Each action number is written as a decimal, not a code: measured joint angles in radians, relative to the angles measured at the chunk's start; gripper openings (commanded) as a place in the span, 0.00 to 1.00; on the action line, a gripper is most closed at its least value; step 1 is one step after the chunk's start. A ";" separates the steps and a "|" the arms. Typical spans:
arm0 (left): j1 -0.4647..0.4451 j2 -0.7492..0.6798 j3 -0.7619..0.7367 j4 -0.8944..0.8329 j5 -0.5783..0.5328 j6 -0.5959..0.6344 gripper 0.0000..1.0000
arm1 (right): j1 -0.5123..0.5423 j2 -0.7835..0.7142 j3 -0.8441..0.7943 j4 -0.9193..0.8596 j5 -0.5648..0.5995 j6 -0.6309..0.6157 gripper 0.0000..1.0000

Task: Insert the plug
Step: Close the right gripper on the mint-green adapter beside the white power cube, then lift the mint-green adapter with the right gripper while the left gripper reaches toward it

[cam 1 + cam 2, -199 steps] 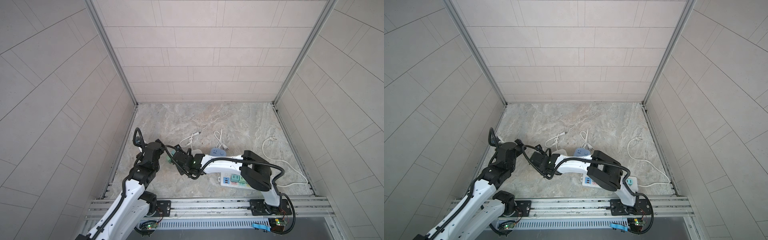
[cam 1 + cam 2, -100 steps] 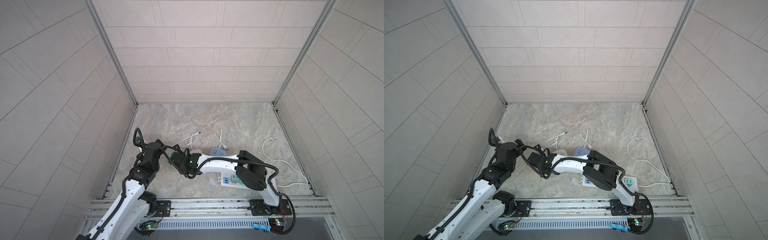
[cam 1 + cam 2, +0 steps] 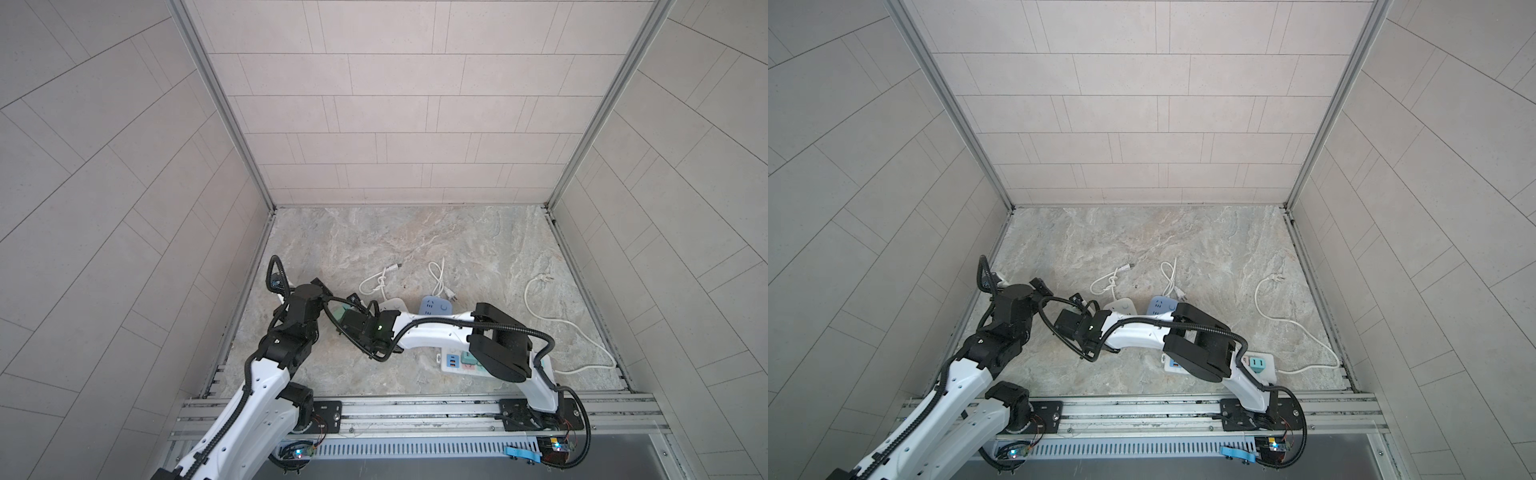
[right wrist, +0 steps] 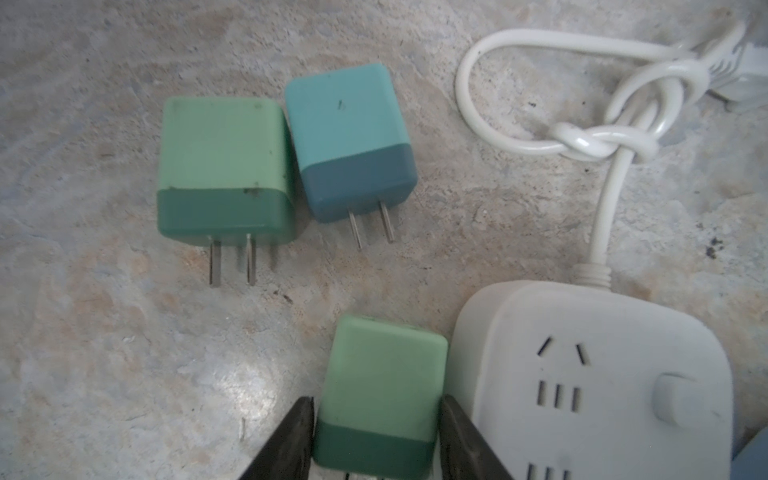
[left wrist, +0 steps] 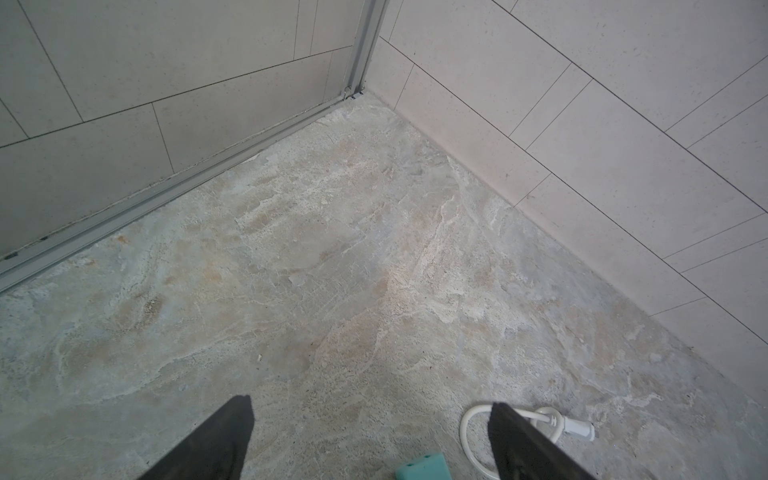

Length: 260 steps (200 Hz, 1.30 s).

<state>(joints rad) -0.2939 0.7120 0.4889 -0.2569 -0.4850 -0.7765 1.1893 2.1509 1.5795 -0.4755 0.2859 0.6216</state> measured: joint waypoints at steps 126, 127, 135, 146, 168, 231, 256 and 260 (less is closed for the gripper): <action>0.006 -0.014 0.000 -0.001 -0.002 -0.001 0.96 | -0.008 0.035 0.002 0.055 -0.060 -0.001 0.49; 0.006 -0.014 0.000 -0.001 -0.002 -0.001 0.96 | -0.008 0.035 0.002 0.056 -0.061 0.000 0.49; 0.006 -0.014 0.000 -0.002 -0.002 -0.001 0.96 | -0.010 0.037 0.002 0.064 -0.066 0.002 0.46; 0.006 -0.014 0.000 -0.001 -0.002 -0.002 0.96 | -0.011 0.037 0.001 0.072 -0.073 -0.001 0.41; 0.006 -0.016 0.000 -0.001 0.002 -0.002 0.96 | -0.012 0.026 -0.029 0.117 -0.079 0.004 0.38; 0.006 -0.014 0.000 0.017 0.060 0.025 0.95 | -0.012 -0.208 -0.237 0.157 -0.072 -0.043 0.31; 0.006 -0.050 -0.013 0.072 0.150 0.079 0.90 | -0.012 -0.379 -0.333 0.209 -0.037 -0.074 0.30; 0.006 -0.058 -0.016 0.083 0.167 0.083 0.89 | -0.013 -0.410 -0.353 0.220 -0.028 -0.077 0.30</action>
<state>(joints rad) -0.2882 0.6540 0.4725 -0.1738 -0.3183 -0.6933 1.1767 1.7405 1.2266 -0.2558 0.2581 0.5446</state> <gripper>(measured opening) 0.915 0.452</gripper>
